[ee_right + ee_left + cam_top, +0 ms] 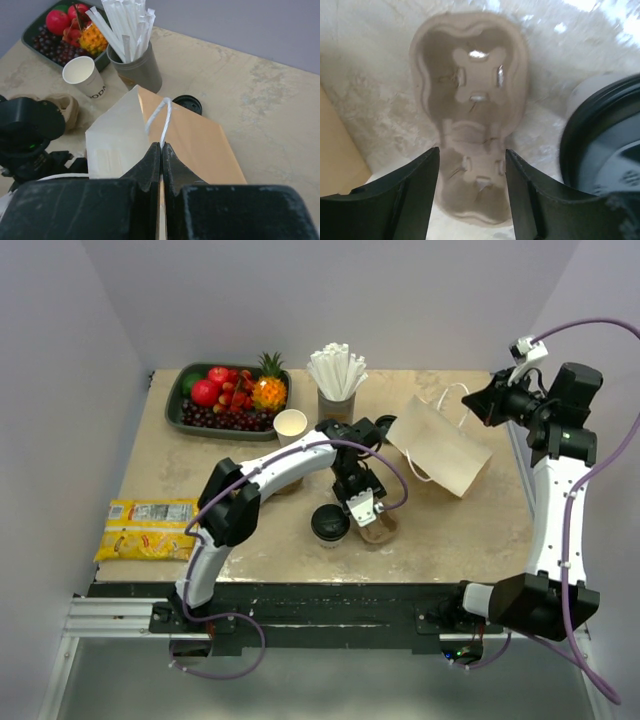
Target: Pack the takeout coffee
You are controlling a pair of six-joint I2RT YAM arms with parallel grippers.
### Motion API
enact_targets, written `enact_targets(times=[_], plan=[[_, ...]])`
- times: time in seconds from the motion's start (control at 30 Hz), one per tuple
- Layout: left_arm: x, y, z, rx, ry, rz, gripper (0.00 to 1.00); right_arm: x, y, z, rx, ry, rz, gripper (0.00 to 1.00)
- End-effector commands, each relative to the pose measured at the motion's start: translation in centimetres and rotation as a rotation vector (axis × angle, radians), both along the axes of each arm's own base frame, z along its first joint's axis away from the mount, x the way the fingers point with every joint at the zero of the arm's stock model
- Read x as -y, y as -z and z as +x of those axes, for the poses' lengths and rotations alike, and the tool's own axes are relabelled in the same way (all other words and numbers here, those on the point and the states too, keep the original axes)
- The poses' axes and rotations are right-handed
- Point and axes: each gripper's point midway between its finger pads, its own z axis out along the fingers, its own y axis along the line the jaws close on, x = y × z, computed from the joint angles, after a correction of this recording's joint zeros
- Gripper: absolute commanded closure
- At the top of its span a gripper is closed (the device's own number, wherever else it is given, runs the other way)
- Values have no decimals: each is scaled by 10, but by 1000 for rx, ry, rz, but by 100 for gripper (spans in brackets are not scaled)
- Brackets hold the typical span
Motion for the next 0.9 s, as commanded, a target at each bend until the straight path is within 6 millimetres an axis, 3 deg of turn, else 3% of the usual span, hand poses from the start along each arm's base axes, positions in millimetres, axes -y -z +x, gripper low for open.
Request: enact_targets(times=[0.0, 0.2, 0.5, 0.87], plan=[[8, -14, 16, 83, 125, 3, 42, -8, -14, -2, 45, -35, 48, 100], [15, -6, 21, 67, 136, 17, 43, -13, -8, -9, 32, -47, 68, 100], [14, 15, 6, 21, 165, 48, 42, -18, 2, -14, -7, -76, 93, 100], [25, 41, 22, 44, 119, 71, 48, -23, 10, -20, -22, -92, 116, 100]])
